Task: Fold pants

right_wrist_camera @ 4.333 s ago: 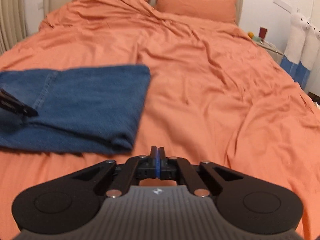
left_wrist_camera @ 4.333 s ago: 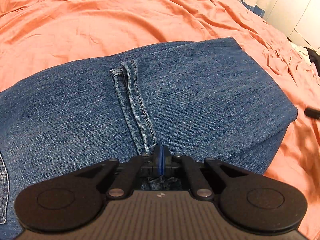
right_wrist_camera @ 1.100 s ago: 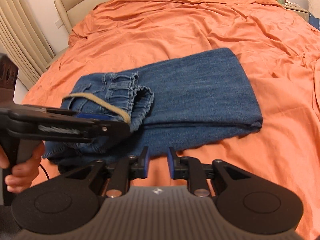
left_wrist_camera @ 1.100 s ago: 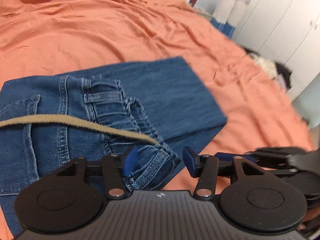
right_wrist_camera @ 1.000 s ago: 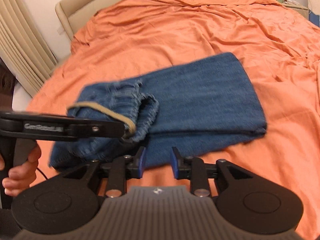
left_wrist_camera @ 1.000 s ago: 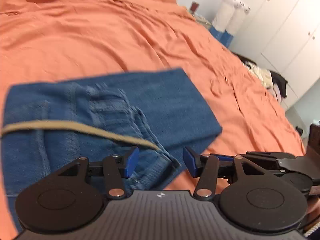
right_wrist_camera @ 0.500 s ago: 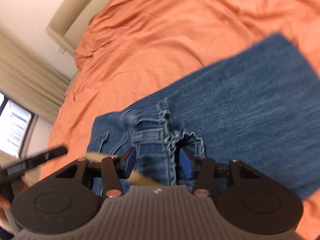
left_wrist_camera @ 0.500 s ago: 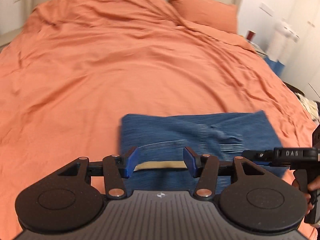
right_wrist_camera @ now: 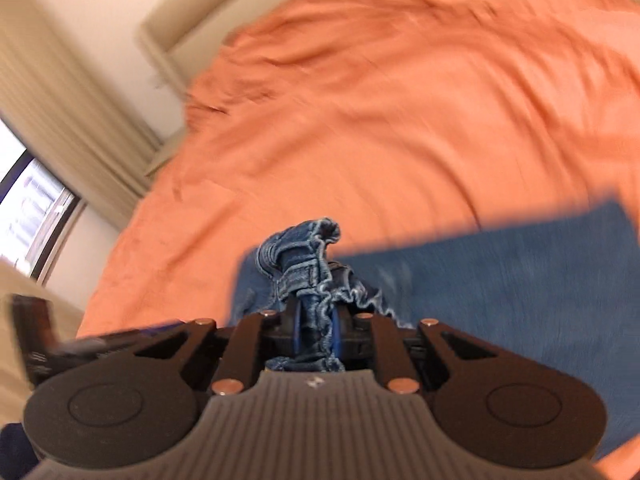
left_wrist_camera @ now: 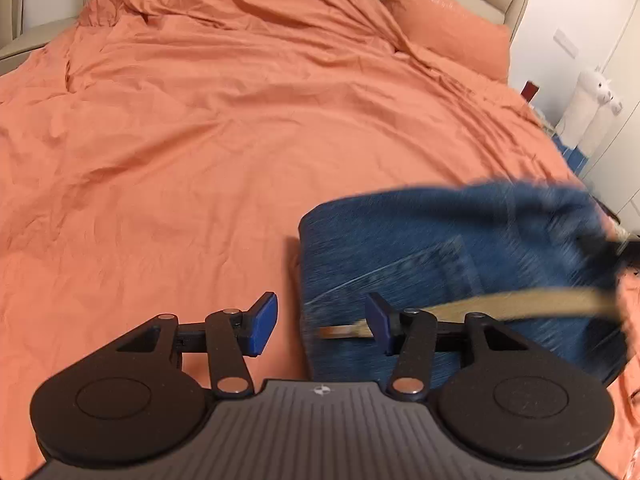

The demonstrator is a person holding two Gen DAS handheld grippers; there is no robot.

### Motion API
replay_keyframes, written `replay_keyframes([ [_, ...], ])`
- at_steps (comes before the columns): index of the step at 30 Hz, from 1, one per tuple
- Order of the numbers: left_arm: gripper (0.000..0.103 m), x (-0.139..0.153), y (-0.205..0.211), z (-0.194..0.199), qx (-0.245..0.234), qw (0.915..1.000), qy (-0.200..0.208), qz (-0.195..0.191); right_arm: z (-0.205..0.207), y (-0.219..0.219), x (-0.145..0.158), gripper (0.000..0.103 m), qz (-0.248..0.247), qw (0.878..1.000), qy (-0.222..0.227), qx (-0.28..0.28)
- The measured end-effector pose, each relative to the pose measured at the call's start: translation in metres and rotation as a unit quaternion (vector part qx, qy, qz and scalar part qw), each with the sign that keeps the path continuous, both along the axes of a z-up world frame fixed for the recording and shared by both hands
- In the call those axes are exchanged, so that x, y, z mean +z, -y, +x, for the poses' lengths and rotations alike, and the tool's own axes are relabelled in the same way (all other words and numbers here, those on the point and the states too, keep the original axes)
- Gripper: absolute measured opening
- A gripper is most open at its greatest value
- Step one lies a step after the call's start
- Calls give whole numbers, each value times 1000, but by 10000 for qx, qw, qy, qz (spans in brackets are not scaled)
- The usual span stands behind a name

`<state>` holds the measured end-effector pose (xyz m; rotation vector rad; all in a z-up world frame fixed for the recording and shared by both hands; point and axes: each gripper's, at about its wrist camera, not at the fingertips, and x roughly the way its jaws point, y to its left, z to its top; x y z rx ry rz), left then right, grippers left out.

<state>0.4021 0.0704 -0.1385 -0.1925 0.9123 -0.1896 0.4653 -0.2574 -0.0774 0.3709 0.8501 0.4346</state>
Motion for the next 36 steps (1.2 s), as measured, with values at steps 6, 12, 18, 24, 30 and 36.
replay_keyframes([
  [6, 59, 9, 23, -2, -247, 9994, 199, -119, 15, 44, 58, 10, -690, 9969, 127, -361],
  [12, 59, 2, 51, 4, -552, 9981, 256, 12, 29, 129, -6, 10, -784, 9899, -584, -1030],
  [18, 59, -11, 76, 17, -796, 9963, 182, 282, 34, 177, -83, 9, -885, 9828, -1021, -1260],
  [24, 59, -24, 90, 25, -844, 9953, -30, 477, 35, 181, -131, 17, -1151, 9766, -1090, -1450],
  [30, 59, -23, 89, 11, -790, 9962, -123, 350, -12, 180, -103, 37, -1137, 9726, -427, -1981],
  [36, 59, -14, 99, -28, -1143, 9921, -51, 515, -120, 196, -101, 52, 117, 9310, -147, -3645],
])
